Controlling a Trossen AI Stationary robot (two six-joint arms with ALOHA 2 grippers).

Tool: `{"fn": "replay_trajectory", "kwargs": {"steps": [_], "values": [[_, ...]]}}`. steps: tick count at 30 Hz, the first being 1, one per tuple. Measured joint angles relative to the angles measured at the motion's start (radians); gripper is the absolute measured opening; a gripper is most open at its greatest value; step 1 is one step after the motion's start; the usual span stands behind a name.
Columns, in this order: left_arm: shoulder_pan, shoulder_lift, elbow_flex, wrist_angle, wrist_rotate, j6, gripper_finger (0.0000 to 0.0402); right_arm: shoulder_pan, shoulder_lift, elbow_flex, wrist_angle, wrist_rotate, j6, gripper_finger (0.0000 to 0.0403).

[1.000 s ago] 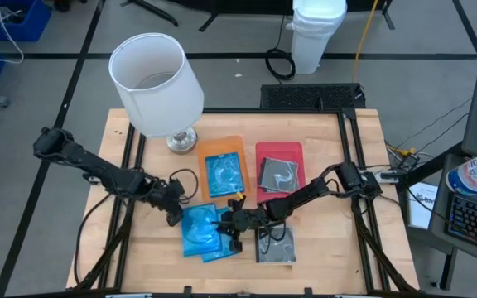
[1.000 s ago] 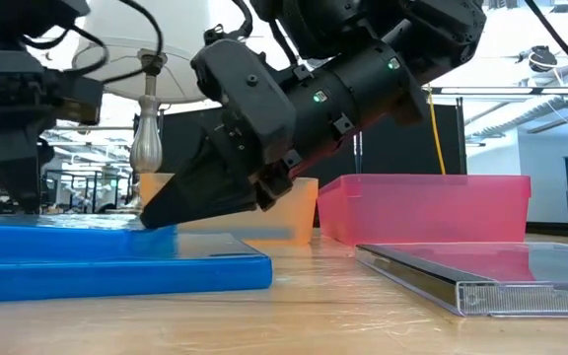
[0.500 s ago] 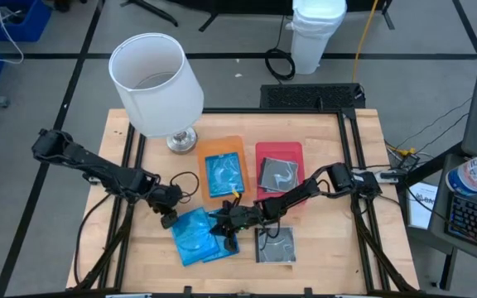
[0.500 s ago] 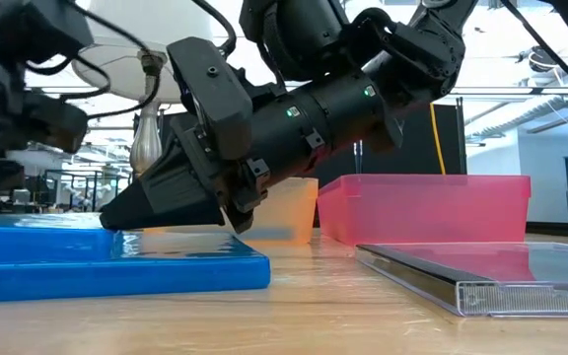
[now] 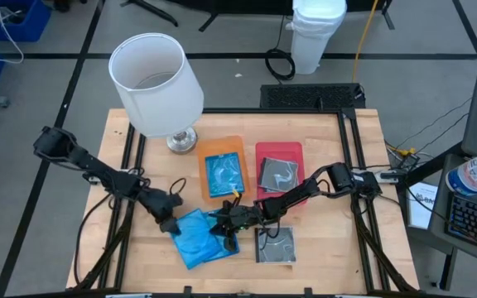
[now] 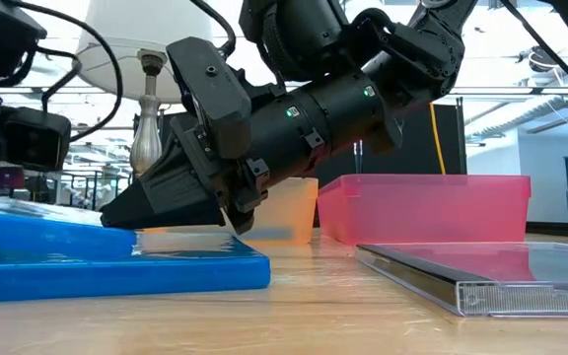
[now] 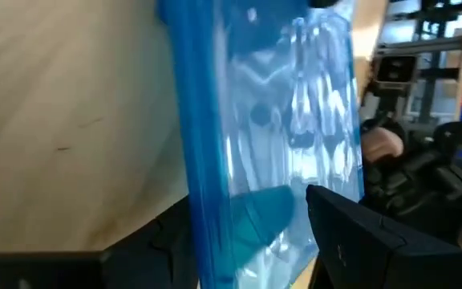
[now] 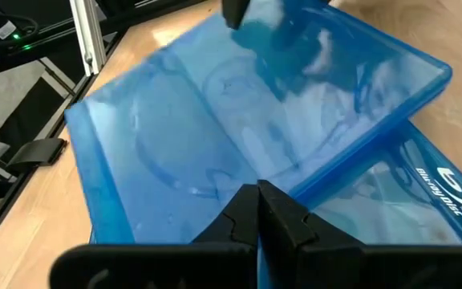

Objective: Pick & place jewel cases by type
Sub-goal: Put the blue CD case into the orange bin

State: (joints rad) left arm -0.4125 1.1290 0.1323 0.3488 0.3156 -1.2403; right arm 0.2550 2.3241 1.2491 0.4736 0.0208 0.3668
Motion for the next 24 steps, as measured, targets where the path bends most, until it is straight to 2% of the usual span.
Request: {"fn": "replay_trajectory", "kwargs": {"steps": [5, 8, 17, 21, 24], "values": [[-0.009, 0.000, 0.014, 0.052, -0.013, 0.035, 0.0213, 0.000, 0.000, 0.000, 0.000, 0.001, -0.001, 0.0000], [-0.011, 0.000, 0.025, 0.065, -0.033, 0.059, 0.0193, 0.000, 0.000, -0.001, 0.002, 0.001, -0.009, 0.0000], [-0.058, -0.002, 0.039, 0.074, -0.098, 0.088, 0.0018, 0.010, -0.001, -0.004, 0.088, 0.004, -0.070, 0.0000], [-0.095, -0.002, 0.042, 0.096, -0.120, 0.110, 0.0026, 0.026, -0.042, -0.004, 0.084, 0.001, -0.146, 0.0000], [-0.123, -0.006, 0.043, 0.141, -0.145, 0.145, 0.0027, 0.044, -0.116, -0.003, 0.006, 0.008, -0.203, 0.0004]]}}
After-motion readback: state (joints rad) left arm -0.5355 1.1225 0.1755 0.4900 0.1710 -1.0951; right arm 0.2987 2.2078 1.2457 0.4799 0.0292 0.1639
